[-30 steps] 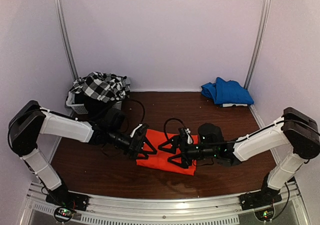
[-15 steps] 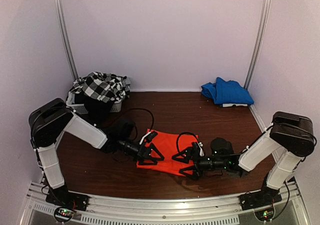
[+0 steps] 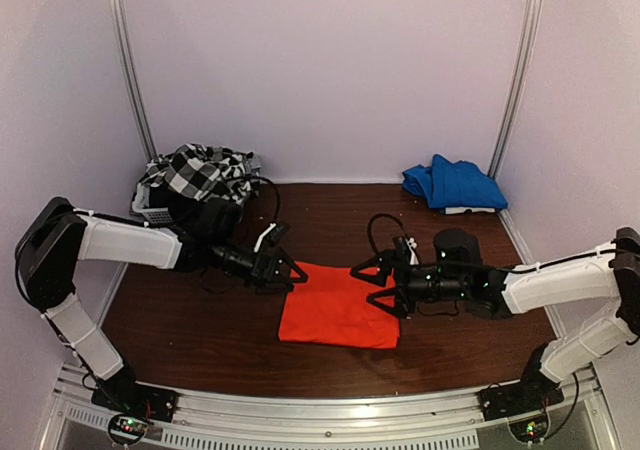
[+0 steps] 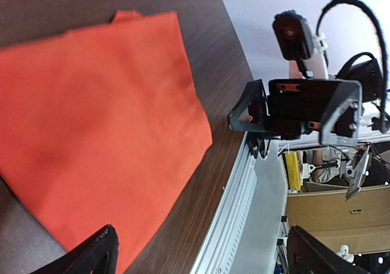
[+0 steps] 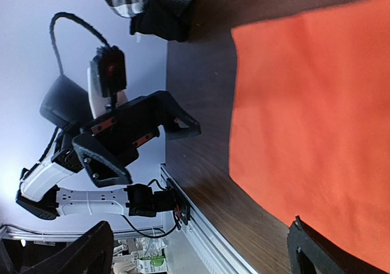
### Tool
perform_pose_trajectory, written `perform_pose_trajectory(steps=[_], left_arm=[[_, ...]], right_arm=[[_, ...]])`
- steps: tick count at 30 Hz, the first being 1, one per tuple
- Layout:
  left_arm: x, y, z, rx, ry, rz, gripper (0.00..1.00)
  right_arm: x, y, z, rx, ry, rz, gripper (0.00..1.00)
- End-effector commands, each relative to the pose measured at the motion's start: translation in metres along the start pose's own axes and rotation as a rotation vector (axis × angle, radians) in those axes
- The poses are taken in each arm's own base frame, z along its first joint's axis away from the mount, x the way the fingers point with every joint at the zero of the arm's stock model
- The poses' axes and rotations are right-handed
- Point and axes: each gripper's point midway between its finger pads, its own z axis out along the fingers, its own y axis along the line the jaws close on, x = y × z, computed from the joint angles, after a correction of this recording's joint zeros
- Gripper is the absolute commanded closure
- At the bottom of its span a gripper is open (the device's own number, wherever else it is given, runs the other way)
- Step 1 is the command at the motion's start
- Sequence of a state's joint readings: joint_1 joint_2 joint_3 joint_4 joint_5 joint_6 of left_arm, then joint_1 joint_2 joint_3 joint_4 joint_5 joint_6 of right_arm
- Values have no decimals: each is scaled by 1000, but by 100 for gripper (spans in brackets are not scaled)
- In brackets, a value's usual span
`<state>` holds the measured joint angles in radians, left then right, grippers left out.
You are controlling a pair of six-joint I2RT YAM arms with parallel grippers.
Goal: Fold and stack the mixed laundry pile
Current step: Smooth out the square-folded T-shirt at the center of the board, then pick up the square-folded T-shirt from the center of the board.
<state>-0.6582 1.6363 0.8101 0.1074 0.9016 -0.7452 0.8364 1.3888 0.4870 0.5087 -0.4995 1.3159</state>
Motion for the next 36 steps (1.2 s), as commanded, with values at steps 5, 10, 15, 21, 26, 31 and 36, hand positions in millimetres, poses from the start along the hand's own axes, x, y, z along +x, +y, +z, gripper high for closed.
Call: perform_pose_trajectory(steps=[5,10,15,21,26,31,36], left_arm=[[-87,2,13,-47,-54,105,2],[-119,21,36,-51,-70,98,3],[-122,56,48,-80,-74,40,2],[-111,123,26,-174,-91,-75,2],[-125,119,-8,-240,-119,-16,2],[-158,49,-63,-378,-220,267,2],[-129,5,-67,-499,-167,512,2]], right_arm=[[-79,18,7,28,-32,-143,0],[-99,6,43,20,29,-142,2],[-119,-29,45,58,33,-107,5],[-142,-74,23,132,12,-67,5],[-147,-62,14,170,22,-118,10],[-141,-26,-22,210,-30,-181,10],[-121,-20,-58,265,-79,-169,6]])
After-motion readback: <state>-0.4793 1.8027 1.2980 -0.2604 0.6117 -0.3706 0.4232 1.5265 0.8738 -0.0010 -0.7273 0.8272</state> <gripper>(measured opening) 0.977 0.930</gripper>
